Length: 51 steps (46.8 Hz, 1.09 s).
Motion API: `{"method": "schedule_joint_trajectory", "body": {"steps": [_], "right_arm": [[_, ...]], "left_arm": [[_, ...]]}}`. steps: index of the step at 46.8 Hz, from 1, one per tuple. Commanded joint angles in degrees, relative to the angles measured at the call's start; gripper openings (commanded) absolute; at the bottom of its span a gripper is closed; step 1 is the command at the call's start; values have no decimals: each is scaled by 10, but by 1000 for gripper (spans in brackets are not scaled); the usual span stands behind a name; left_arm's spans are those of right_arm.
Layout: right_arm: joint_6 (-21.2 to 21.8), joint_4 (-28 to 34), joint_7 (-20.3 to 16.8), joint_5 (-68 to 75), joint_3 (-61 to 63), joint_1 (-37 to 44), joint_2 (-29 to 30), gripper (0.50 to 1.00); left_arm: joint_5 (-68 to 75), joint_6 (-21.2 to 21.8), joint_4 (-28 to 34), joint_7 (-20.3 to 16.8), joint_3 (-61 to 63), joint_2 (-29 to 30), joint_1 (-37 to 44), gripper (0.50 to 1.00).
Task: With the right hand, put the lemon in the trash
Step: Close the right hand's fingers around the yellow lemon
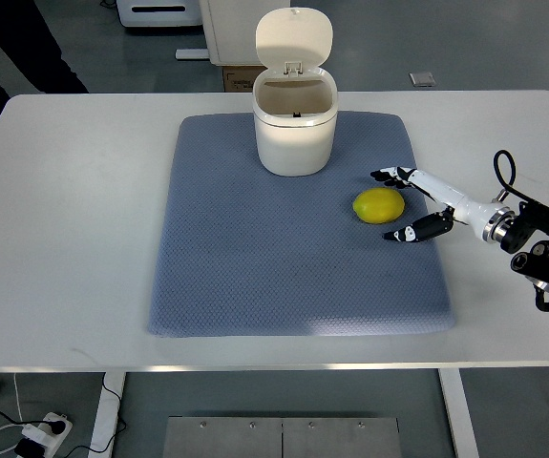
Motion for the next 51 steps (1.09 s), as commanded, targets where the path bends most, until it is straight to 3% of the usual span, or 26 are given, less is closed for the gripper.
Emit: {"method": "schedule_joint_trajectory", "body": {"steps": [1, 19, 31, 36, 40, 45, 51], "right_arm": [[0, 0, 0, 0, 0, 1, 0, 853], [0, 1, 0, 0, -1, 5, 17, 847], [-1, 1, 0, 0, -28, 14, 17, 753], [-1, 1, 0, 0, -28, 15, 16, 680], [-1, 1, 0, 0, -28, 16, 16, 583], [-1, 3, 0, 1, -28, 16, 16, 500], [-1, 3, 0, 3, -28, 17, 15, 500]], "left_arm": [[0, 0, 0, 0, 0, 0, 0, 1000], [0, 0, 0, 0, 0, 0, -1, 1000], [0, 0, 0, 0, 0, 0, -1, 1000], [0, 0, 0, 0, 0, 0, 0, 1000], [0, 0, 0, 0, 0, 0, 0, 1000], [0, 0, 0, 0, 0, 0, 0, 1000], [0, 0, 0, 0, 0, 0, 0, 1000]]}}
